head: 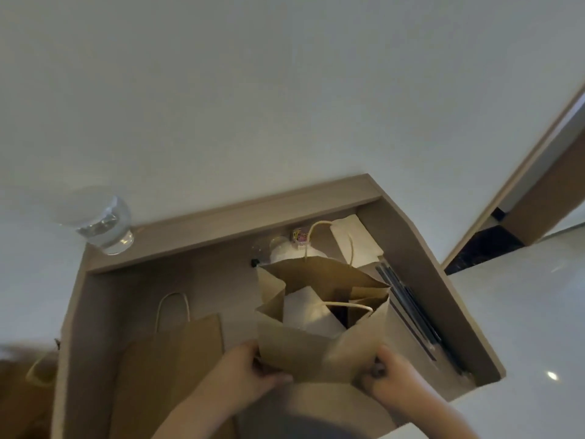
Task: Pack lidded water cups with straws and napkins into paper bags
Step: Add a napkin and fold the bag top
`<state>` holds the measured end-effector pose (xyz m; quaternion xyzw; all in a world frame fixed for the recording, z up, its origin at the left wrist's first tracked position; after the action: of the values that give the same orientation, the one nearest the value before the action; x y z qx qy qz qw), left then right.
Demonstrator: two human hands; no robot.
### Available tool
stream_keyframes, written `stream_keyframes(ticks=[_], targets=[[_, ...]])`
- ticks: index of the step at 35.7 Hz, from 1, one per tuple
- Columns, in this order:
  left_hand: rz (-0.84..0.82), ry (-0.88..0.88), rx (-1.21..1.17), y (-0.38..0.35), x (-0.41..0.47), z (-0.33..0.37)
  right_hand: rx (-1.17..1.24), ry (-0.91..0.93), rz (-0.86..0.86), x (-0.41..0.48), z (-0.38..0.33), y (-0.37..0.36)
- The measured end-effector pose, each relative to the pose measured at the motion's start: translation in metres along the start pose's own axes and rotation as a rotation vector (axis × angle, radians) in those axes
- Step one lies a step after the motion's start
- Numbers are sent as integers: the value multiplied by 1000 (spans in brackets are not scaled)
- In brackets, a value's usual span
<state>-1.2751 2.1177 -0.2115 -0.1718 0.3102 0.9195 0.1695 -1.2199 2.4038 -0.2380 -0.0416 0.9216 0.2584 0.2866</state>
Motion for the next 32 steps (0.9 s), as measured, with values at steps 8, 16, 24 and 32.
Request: stream_keyframes(ticks=[8,16,24,32], targets=[[222,-226,-30,37,-19,38,-95,140,-31,-8,-59,29],[387,-428,-77,64,-43,73,-159,362,-11,-34,-107,59],[511,-446,-366,66,-34,66,-263,391,123,-20,-115,89],[318,-462,-281,65,-20,96,102,505,-139,-3,-134,78]])
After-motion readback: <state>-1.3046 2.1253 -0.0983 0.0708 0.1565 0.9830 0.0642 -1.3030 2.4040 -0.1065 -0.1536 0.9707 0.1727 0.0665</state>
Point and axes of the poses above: each hand's wrist, its own x-axis towards the middle knuckle, its own y-axis out of the back of the hand, z = x × y, the point moved 9 cm from there along x, towards the middle knuckle, and after that the axes turned 5 degrees about z, right-handed, at the moved point
